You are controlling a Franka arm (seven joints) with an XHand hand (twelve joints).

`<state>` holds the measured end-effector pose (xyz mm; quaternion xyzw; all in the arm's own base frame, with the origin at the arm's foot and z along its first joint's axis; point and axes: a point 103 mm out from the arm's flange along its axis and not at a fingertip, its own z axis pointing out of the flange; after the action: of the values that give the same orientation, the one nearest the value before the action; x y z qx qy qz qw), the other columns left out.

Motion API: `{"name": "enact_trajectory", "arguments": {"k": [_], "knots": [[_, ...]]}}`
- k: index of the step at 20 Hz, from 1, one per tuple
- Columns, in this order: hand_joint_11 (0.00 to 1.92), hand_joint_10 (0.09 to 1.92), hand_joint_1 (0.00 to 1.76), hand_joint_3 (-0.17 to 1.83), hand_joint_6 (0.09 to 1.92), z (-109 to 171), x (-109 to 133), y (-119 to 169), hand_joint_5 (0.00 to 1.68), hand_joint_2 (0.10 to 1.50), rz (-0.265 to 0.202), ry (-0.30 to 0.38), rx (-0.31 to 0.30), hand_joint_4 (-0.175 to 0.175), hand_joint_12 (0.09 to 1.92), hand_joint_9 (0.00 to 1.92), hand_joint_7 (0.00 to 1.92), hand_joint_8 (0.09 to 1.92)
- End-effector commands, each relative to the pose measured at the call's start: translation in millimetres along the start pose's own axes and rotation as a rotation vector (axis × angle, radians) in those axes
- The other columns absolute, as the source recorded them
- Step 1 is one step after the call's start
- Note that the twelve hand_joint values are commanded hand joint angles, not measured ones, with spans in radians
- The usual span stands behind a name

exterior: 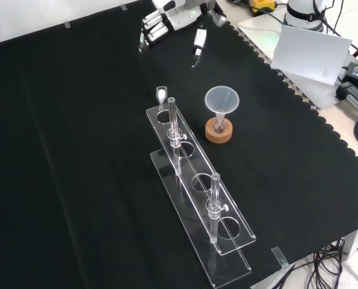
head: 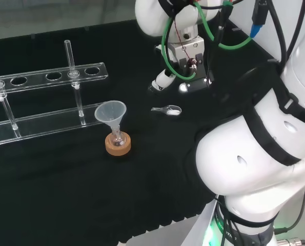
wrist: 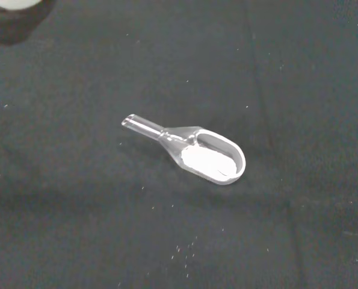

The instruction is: Pick up the weighing funnel.

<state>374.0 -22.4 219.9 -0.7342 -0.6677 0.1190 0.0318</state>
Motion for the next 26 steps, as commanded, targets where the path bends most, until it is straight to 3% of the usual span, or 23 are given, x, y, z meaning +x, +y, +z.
{"name": "enact_trajectory", "arguments": {"k": [1, 6, 14, 18, 20, 26], "knots": [[0.0, 0.85, 0.71, 0.01, 0.09, 33.0, -6.1, 9.2, 0.35, 0.71, 0.019, -0.028, 0.046, -0.028, 1.26, 0.14, 0.43, 0.54], [0.0, 0.78, 0.74, 0.01, 0.09, 49.1, -14.6, 19.7, 0.52, 0.71, -0.021, -0.083, 0.142, -0.011, 1.25, 0.24, 0.61, 0.48], [0.0, 0.67, 0.78, 0.02, 0.09, 58.0, -26.0, 45.0, 0.62, 0.72, -0.073, -0.116, 0.169, 0.006, 1.25, 0.39, 0.78, 0.44], [0.0, 0.65, 0.8, 0.02, 0.09, 56.5, -35.3, 47.2, 0.66, 0.72, -0.041, -0.115, 0.156, 0.007, 1.25, 0.44, 0.83, 0.43], [0.0, 0.63, 0.81, 0.02, 0.09, 53.1, -40.0, 48.9, 0.67, 0.72, 0.02, -0.105, 0.177, 0.01, 1.24, 0.47, 0.85, 0.43], [0.0, 0.57, 0.83, 0.03, 0.09, 53.4, -40.1, 61.7, 0.7, 0.72, -0.006, -0.134, 0.196, 0.019, 1.21, 0.52, 0.89, 0.42]]}}
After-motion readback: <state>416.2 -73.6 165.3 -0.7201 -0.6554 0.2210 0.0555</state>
